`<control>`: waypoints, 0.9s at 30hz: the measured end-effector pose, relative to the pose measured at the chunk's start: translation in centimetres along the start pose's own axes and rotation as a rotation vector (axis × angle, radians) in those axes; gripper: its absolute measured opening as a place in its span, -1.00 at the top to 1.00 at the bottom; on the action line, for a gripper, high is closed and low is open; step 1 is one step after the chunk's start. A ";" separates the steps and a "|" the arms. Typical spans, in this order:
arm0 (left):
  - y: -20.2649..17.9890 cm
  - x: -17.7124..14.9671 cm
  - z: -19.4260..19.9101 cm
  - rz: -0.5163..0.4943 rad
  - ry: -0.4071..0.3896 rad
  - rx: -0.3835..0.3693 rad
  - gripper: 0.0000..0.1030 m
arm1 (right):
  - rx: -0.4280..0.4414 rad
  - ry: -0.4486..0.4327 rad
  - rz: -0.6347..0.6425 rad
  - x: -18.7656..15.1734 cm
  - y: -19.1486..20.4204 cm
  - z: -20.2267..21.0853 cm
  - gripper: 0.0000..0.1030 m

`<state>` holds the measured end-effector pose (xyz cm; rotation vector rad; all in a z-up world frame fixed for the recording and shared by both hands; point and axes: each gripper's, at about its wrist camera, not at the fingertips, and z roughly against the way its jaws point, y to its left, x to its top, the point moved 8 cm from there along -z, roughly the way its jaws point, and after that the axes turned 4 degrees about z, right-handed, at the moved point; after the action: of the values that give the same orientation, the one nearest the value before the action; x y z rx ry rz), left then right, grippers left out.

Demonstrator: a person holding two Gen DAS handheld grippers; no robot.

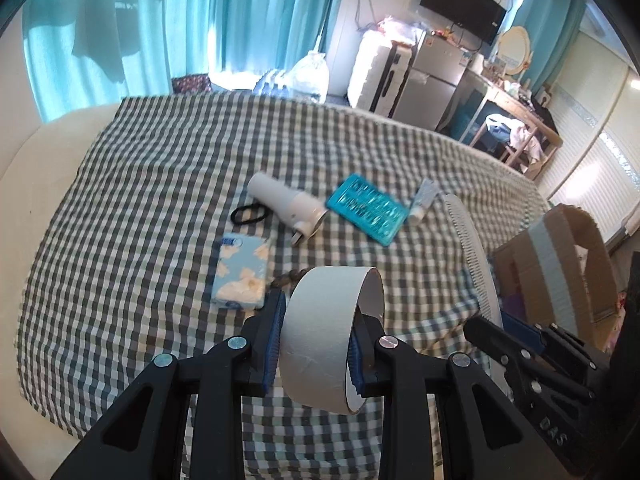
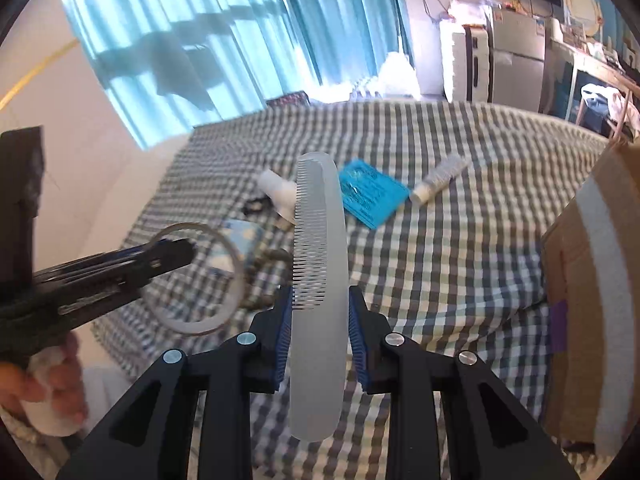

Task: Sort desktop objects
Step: 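Carry the comb and tape roll toward the cardboard box, then lower the comb and tape roll into the box and open both tools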

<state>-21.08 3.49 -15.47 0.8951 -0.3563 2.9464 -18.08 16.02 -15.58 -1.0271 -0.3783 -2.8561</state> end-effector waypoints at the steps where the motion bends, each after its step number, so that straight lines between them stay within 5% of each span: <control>1: -0.5 0.4 0.7 -0.007 -0.013 -0.005 0.45 | 0.006 -0.009 0.004 0.2 0.3 1.0 0.50; 12: -9.4 2.8 6.3 -0.100 -0.099 -0.113 0.45 | -0.056 -0.168 -0.005 1.7 -1.7 12.2 0.50; 17: -16.6 3.7 7.8 -0.147 -0.102 -0.228 0.45 | -0.122 -0.213 -0.032 2.1 -5.6 16.4 0.50; 27: -30.5 4.2 6.0 -0.305 -0.091 -0.330 0.45 | -0.258 -0.269 -0.117 2.5 -16.2 21.1 0.50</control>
<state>-18.07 31.67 -2.01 0.9421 -0.6257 2.4815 -9.63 37.14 -1.60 -1.4893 -0.0872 -2.9296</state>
